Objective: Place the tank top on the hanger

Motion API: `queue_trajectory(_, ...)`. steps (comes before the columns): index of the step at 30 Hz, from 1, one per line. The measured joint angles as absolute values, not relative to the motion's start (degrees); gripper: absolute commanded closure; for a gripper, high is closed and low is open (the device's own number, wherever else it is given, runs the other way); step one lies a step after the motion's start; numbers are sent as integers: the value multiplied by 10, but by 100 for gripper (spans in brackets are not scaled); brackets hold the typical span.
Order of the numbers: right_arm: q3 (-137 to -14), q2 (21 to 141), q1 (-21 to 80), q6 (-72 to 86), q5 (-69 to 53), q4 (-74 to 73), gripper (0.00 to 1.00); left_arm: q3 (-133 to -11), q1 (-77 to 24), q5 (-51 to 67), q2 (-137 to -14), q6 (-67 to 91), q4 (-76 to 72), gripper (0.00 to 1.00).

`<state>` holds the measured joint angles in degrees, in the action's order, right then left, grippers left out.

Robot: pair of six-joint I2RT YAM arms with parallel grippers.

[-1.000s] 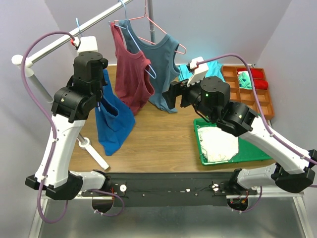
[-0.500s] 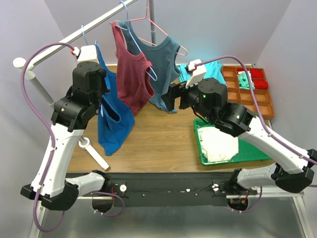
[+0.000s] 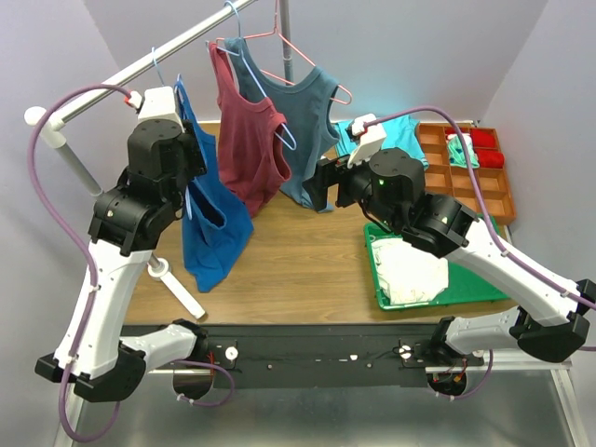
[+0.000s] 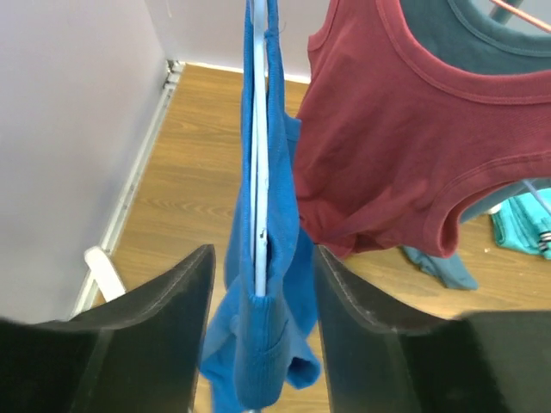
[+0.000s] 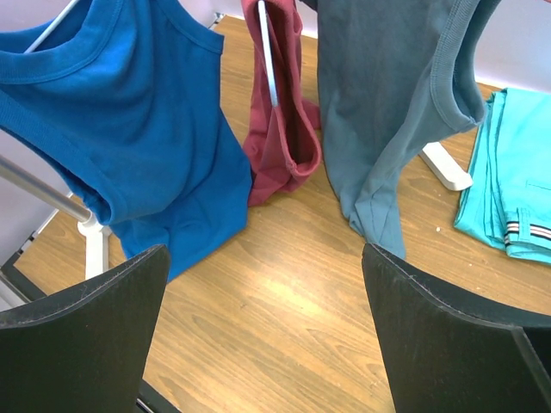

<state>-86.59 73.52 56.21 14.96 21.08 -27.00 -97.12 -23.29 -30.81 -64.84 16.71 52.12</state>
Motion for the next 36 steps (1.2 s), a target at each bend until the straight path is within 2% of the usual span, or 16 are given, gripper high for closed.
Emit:
queue_trajectory(1, -866, 735, 562, 150, 211, -270, 0, -973, -233, -308, -646, 169, 522, 21)
queue_trajectory(4, -865, 735, 562, 149, 211, -270, 0, -975, -232, -304, -631, 166, 524, 7)
queue_trajectory(7, -863, 735, 562, 149, 211, -269, 0, -979, -232, -292, -608, 163, 524, 2)
queue_trajectory(13, -854, 735, 562, 147, 213, -263, 0, -1026, -232, -213, -576, 155, 500, 1)
queue_trajectory(18, -828, 735, 562, 145, 234, -251, 0, -1108, -232, -115, -604, 157, 468, 1)
queue_trajectory(21, -803, 734, 562, 148, 255, -246, 0, -1110, -233, -61, -624, 168, 433, 1)
queue_trajectory(26, -737, 712, 562, 174, 296, -236, 0, -1022, -270, -19, -649, 190, 390, 1)
queue_trajectory(31, -663, 660, 562, 218, 335, -234, 0, -915, -357, -35, -666, 200, 365, 1)
queue_trajectory(36, -586, 610, 562, 276, 366, -223, 0, -786, -405, -58, -629, 216, 326, 1)
